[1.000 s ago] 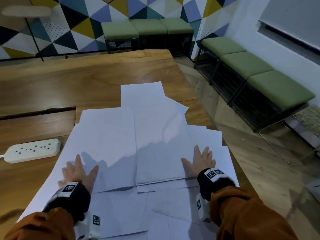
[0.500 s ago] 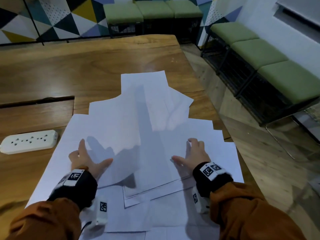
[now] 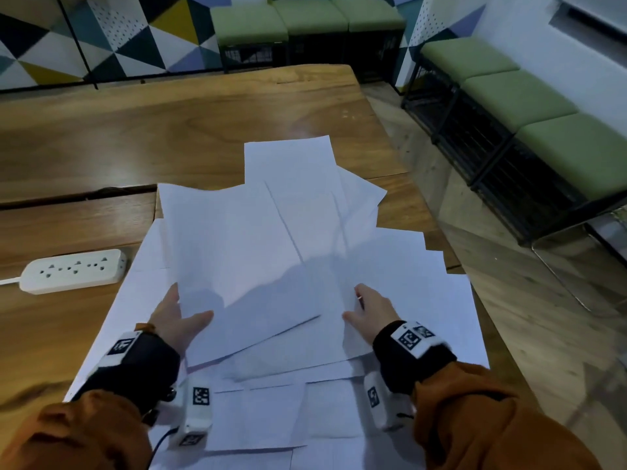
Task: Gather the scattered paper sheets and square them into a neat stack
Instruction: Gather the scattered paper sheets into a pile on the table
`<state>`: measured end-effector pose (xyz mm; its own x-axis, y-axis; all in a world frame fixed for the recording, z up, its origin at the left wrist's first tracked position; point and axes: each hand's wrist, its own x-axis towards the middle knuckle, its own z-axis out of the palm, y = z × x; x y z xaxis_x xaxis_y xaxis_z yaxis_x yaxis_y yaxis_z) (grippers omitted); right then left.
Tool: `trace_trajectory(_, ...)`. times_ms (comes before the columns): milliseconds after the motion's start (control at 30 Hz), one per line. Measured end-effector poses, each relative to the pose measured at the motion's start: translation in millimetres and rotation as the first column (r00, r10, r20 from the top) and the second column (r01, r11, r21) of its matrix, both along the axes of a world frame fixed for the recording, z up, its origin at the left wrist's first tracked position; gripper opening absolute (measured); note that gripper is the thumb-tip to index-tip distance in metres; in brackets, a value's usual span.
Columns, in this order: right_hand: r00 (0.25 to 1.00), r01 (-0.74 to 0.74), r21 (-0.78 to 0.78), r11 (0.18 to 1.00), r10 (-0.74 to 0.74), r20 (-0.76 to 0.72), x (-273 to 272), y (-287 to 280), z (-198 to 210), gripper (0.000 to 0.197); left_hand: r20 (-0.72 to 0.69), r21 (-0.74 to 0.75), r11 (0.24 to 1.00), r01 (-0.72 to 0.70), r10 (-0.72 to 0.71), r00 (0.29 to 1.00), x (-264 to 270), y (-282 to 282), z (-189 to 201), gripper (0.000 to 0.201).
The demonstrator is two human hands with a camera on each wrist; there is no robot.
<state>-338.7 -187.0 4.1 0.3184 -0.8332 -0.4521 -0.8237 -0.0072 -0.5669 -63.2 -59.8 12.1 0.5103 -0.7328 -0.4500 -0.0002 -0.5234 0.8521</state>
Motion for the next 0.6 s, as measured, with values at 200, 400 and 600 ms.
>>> trace_trajectory(200, 0.977, 0.078, -0.045, 0.996, -0.068, 0.204, 6.8, 11.3, -1.7, 0.039, 0.071, 0.031, 0.998, 0.051, -0.053, 0.996, 0.8, -2.0, -4.4, 0.068)
trace_trajectory(400, 0.827, 0.495, -0.095, 0.863, -0.502, -0.254, -54.2, -12.6, -2.2, 0.077, 0.020, 0.003, 1.000, 0.005, -0.005, 1.000, 3.7, 3.8, -4.2, 0.058)
trace_trajectory(600, 0.926, 0.239, 0.052, 0.970, -0.212, -0.311, -11.2, 0.1, -15.5, 0.088, -0.179, -0.067, 0.997, 0.042, -0.054, 0.982, -18.9, -12.1, -15.8, 0.075)
